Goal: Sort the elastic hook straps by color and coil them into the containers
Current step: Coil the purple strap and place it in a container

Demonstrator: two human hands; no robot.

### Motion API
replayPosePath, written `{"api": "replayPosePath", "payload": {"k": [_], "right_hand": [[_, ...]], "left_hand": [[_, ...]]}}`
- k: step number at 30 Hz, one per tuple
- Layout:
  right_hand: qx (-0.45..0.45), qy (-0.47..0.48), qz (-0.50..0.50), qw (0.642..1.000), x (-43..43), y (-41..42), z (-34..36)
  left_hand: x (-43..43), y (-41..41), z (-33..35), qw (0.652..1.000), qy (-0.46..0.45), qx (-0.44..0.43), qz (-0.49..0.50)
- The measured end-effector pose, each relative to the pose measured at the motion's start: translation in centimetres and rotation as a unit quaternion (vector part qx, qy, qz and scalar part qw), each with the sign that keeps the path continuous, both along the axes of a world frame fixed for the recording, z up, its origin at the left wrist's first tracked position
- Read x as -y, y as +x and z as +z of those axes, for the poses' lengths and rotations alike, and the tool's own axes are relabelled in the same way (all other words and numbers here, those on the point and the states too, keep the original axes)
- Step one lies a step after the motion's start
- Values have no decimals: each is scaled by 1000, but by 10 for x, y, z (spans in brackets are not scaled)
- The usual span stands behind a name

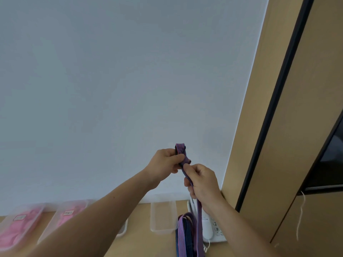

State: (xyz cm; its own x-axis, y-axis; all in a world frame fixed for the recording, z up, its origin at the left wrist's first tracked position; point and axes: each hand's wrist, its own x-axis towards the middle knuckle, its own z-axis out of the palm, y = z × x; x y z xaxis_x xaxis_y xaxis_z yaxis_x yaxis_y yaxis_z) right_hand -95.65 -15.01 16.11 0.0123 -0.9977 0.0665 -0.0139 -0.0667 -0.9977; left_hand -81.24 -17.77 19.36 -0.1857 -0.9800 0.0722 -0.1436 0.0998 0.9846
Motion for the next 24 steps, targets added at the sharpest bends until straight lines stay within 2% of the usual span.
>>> {"api": "replayPosePath", "payload": {"k": [5, 9, 14, 17, 19, 21, 24], "right_hand": [[-67, -28, -49, 996, 1, 3, -3], [-80, -31, -48, 995, 1, 4, -6], [-70, 3, -39, 997, 1, 2, -5], [-27, 44, -33, 998, -1, -1, -3], [4, 66, -21, 998, -2, -2, -1], [44, 71, -14, 996, -2, -2, 3], [82, 63, -7, 995, -1, -4, 10]], "left_hand": [[-2, -3, 0, 1000, 3, -10, 7], [1, 4, -1, 999, -2, 29, -19], [2, 7, -2, 997, -27, 57, -32], [2, 4, -8, 986, -90, 140, 8], [-1, 4, -13, 970, -151, 186, 42], [-6, 3, -16, 942, -239, 234, 27], [-6, 3, -19, 854, -381, 354, 26]]}}
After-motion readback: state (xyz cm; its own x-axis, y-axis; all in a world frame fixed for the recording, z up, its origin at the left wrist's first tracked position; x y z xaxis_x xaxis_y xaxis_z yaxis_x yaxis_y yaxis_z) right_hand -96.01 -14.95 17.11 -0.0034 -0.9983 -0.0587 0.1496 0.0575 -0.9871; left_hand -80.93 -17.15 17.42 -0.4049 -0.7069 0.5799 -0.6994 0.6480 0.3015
